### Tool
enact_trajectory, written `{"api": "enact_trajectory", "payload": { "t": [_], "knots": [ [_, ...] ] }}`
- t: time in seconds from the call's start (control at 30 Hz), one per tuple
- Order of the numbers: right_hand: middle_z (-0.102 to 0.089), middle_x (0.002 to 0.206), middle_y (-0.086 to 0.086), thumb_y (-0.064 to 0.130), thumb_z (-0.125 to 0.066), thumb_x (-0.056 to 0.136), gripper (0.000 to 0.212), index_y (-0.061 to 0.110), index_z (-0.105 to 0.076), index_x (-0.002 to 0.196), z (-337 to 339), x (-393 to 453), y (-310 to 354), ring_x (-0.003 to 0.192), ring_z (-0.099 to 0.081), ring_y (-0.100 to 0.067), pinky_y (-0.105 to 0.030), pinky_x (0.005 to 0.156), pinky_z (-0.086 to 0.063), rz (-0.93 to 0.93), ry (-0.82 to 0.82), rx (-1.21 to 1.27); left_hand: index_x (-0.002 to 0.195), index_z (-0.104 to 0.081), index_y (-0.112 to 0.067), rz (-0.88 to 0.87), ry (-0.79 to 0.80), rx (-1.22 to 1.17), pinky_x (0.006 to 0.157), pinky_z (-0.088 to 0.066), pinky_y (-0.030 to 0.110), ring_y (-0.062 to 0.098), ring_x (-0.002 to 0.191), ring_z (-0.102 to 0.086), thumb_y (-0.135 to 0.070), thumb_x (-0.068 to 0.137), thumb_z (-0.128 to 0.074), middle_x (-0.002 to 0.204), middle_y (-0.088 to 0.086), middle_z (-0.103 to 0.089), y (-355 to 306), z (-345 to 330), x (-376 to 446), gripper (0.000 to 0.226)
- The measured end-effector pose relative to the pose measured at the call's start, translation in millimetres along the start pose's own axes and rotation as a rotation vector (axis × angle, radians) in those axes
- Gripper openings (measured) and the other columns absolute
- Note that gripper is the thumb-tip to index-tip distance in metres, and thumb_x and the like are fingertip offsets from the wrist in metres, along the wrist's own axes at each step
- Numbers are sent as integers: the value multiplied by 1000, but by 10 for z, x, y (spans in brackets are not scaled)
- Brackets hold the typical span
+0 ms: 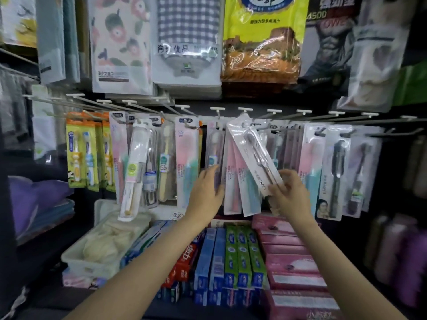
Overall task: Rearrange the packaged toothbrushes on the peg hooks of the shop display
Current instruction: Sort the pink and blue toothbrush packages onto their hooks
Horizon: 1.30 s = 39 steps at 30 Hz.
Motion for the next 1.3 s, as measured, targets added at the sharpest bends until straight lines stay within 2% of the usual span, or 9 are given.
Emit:
{"api": "enact_trajectory", "payload": {
  "t": [0.1,0.27,0.47,0.63,0.8,0.93,1.07,1.23,1.3],
  "knots": [
    [-58,84,7,8,-58,89,27,18,-43,109,20,-34,2,62,-58,-6,-13,49,-48,44,63,-91,139,-34,-11,102,-12,-102,103,-36,29,18,122,-45,-16,93,-52,135,6,-46,-12,-93,23,50],
    [-57,75,10,11,-57,90,33,10,-43,120,-299,-242,21,63,-55,2,-9,55,-46,120,167,-92,128,-44,-13,215,19,-355,78,-41,15,5,96,-53,-27,90,-57,119,-2,-55,-129,-242,40,42],
    [-58,109,-1,13,-55,92,26,10,-56,118,-427,-246,-94,88,-55,-7,-3,72,-41,209,179,-149,114,-47,-11,278,-49,-294,69,-44,20,14,89,-58,-17,85,-64,100,1,-60,-103,-270,93,33],
    [-53,127,-13,7,-50,93,38,1,-44,130,-74,122,-434,113,-52,-24,-34,99,-44,-69,-12,-197,111,-41,-13,198,-108,-176,70,-45,28,18,87,-57,-15,88,-61,94,-1,-57,-16,-207,118,31],
    [-55,116,-18,8,-47,95,43,-2,-31,134,-166,372,-524,105,-54,-30,-31,81,-44,-258,109,-232,110,-37,-14,146,-158,-105,61,-38,12,10,81,-51,-12,89,-58,92,-6,-52,-32,-205,100,29],
    [-46,134,-23,13,-49,95,61,3,-14,145,-281,524,-541,116,-51,-34,-40,94,-43,-333,112,-85,112,-38,-13,126,-154,-77,76,-44,27,16,89,-55,-13,89,-58,99,-1,-55,-15,-196,114,30],
    [-54,110,-12,6,-47,94,46,2,-26,135,-344,512,-482,93,-56,-31,-46,84,-51,-315,41,12,103,-35,-20,111,-147,-64,71,-47,30,17,84,-56,-12,90,-57,92,-1,-55,-14,-161,92,27],
    [-40,138,-15,-1,-42,94,51,1,-22,141,-210,305,-353,124,-43,-29,-31,98,-37,-187,4,-31,103,-33,-17,79,-143,-33,55,-36,17,13,76,-53,-12,91,-54,87,-4,-51,-6,-144,102,25],
    [-39,138,-18,-5,-41,93,55,2,-20,143,-85,324,-339,121,-43,-32,-32,95,-39,-179,37,-119,102,-33,-16,76,-143,-34,54,-35,15,10,74,-52,-12,91,-54,86,-4,-52,-3,-158,113,25]
  ]
}}
Point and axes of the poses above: each hand's wrist, its own x-axis towards the middle knuckle, its own z-axis out of the back of the hand, y = z × x, the point moved 4 cm from there along x, towards the middle knuckle
